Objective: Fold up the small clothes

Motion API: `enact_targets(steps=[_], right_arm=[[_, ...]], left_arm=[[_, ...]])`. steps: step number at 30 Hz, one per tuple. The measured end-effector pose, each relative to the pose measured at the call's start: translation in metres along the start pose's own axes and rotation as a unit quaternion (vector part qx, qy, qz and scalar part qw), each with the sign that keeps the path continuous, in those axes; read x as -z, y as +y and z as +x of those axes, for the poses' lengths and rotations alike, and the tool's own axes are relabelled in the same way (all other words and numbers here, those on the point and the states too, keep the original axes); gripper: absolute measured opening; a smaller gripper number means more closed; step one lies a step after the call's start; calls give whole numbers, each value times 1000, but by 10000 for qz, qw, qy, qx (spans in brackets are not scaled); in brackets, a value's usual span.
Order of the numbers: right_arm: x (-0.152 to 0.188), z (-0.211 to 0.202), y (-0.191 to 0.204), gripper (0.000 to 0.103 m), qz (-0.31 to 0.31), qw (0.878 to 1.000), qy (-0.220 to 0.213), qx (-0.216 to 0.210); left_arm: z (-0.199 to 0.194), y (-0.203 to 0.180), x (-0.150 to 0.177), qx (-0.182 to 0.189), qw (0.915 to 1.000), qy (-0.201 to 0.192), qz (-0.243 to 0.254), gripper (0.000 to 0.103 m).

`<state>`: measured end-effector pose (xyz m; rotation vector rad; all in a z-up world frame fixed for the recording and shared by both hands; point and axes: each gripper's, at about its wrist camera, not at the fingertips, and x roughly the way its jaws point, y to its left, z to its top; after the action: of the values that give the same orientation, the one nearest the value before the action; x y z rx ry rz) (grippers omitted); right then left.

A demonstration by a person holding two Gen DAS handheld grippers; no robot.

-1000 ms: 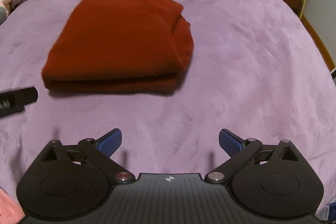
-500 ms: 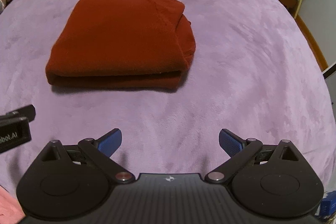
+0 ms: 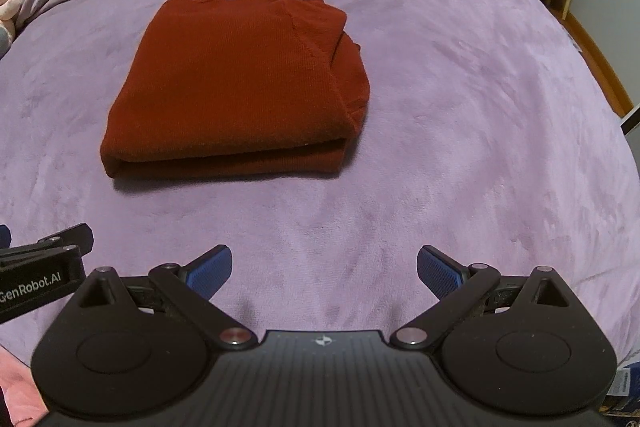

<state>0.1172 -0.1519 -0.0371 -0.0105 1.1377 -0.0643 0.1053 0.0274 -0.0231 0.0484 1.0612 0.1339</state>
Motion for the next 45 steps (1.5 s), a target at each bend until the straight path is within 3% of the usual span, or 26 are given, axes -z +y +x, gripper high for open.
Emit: enact_targets(steps=[45], right_arm=[[0, -11, 3, 99, 23, 9999, -39, -166]], left_arm=[[3, -2, 0, 106, 9996, 262, -68, 96]])
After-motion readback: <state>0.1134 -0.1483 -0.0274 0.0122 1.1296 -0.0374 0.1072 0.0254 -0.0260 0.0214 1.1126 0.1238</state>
